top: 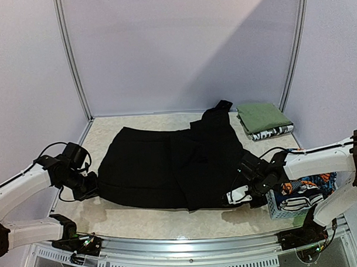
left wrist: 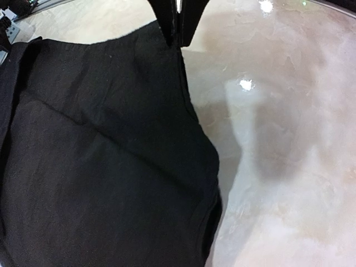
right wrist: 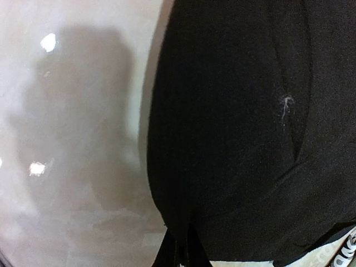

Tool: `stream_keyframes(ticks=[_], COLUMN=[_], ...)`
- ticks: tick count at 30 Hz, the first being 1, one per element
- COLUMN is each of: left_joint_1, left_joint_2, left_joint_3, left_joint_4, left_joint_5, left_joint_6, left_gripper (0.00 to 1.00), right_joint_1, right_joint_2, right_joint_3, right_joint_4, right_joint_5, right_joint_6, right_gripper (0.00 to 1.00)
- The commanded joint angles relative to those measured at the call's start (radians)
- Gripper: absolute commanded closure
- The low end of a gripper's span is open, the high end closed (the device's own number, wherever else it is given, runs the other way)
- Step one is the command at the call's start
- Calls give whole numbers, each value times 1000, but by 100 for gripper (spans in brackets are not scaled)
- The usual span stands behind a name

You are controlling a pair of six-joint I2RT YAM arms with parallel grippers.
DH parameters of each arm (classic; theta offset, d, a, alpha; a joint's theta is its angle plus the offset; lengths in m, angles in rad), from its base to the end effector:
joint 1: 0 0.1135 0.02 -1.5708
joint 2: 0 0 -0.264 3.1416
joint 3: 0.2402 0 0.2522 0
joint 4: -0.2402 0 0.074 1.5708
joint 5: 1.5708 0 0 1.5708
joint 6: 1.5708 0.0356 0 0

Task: Fold and stack the mixed laundry pile
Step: Pick up the flattened shirt from the center of the board, then fold the flattened shirt at the center of the board.

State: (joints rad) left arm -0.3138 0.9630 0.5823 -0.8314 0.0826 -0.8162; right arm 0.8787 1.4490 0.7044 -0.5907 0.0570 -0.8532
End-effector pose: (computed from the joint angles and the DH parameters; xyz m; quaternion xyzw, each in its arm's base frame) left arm 0.1488 -0.0514 0.1924 -0.2372 0.9541 -0.1297 0.1288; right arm 0.1511 0.1791 0.1471 -0.7540 0.6457 -0.0268 0.1178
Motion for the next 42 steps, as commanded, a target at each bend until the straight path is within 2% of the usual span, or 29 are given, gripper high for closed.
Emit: stream_keyframes(ticks=[1,8,12,17,26,31,42], left_joint_1=[13,38,56,71,89,103,124], left_joint_2=[29,153,243,369,630,738,781], left_joint_3=[98,200,267,367,526,592,646], left_joint_4=[-33,31,90,137,182,187,158], left_joint_5=[-15,-24,-29,-16,5,51,64], left_joint_6=[48,87,102,130,176,191,200], left_gripper=[100,100,100,100,100,100,100], right_joint_1=[4,-124,-247,-344,-416,-433,-434], right_joint_2=[-72,-48,44,143,343,397,475], right_joint_3=[96,280,351,419,554,608,694], right_joint_4=[-166,-245,-235,-215,-182,-186,-200], right_joint_5=[-46,-114,-117,-136,-122,-122,-147], right_joint_6=[4,22,27,57,133,142,134], right_gripper=[100,100,100,100,100,97,96])
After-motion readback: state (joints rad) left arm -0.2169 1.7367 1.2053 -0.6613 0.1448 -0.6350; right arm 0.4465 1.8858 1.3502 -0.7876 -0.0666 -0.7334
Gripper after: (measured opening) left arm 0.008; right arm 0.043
